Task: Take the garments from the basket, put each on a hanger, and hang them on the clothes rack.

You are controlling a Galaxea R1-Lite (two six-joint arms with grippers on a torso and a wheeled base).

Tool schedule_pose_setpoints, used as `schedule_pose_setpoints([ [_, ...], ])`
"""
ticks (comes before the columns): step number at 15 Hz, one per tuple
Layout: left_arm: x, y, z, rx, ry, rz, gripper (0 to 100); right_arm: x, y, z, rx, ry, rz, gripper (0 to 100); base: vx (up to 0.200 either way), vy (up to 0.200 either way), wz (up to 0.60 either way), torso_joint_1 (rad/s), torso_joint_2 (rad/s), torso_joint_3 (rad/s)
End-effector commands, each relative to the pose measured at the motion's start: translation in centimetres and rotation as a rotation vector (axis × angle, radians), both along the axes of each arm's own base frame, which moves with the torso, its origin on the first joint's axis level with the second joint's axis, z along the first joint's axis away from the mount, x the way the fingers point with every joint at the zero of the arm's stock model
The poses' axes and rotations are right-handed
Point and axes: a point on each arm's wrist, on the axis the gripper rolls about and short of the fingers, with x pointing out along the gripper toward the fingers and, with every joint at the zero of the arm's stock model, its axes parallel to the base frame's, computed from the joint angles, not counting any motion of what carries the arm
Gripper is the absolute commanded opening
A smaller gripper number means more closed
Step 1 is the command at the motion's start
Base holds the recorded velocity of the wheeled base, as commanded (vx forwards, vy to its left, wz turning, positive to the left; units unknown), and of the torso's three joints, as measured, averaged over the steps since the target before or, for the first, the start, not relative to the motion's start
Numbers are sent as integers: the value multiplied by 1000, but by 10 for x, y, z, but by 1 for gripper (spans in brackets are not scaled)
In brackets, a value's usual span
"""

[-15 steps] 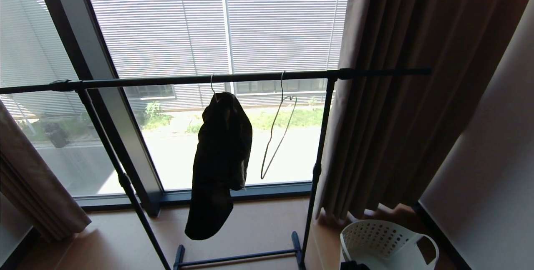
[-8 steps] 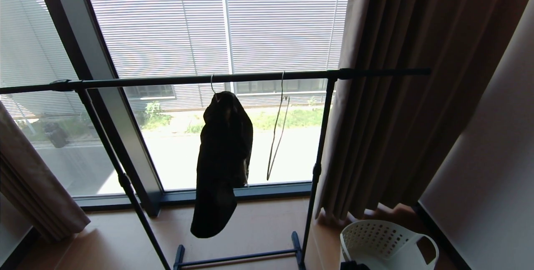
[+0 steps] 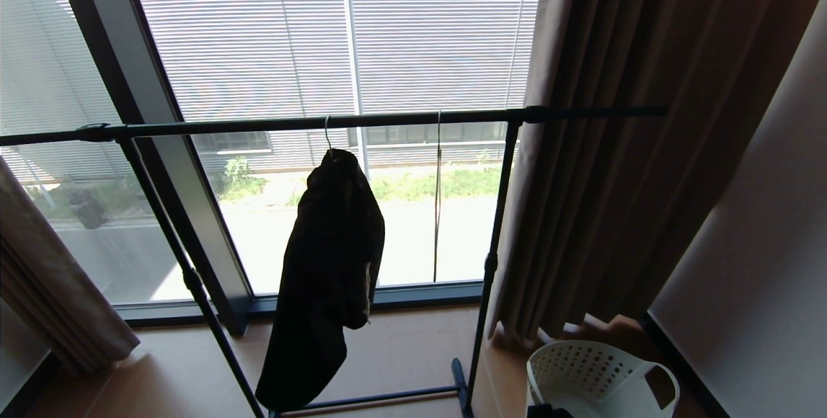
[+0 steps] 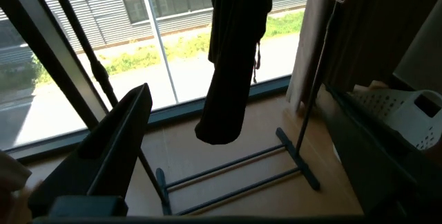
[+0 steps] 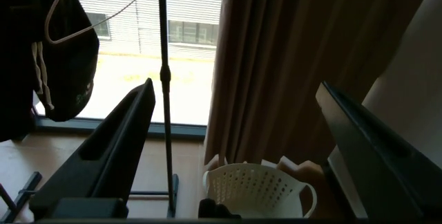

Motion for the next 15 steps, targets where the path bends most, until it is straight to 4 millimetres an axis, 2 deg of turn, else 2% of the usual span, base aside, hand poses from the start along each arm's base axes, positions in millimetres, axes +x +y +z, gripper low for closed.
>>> schedule_pose_setpoints([
  [1, 0, 0, 0, -17, 2, -1, 100, 0, 0, 0, -1, -1, 1, 100, 0, 0, 0, 0, 0, 0],
  [15, -4, 1, -1, -71, -44, 32, 100, 0, 0, 0, 7, -3, -2, 100, 0, 0, 0, 0, 0, 0],
])
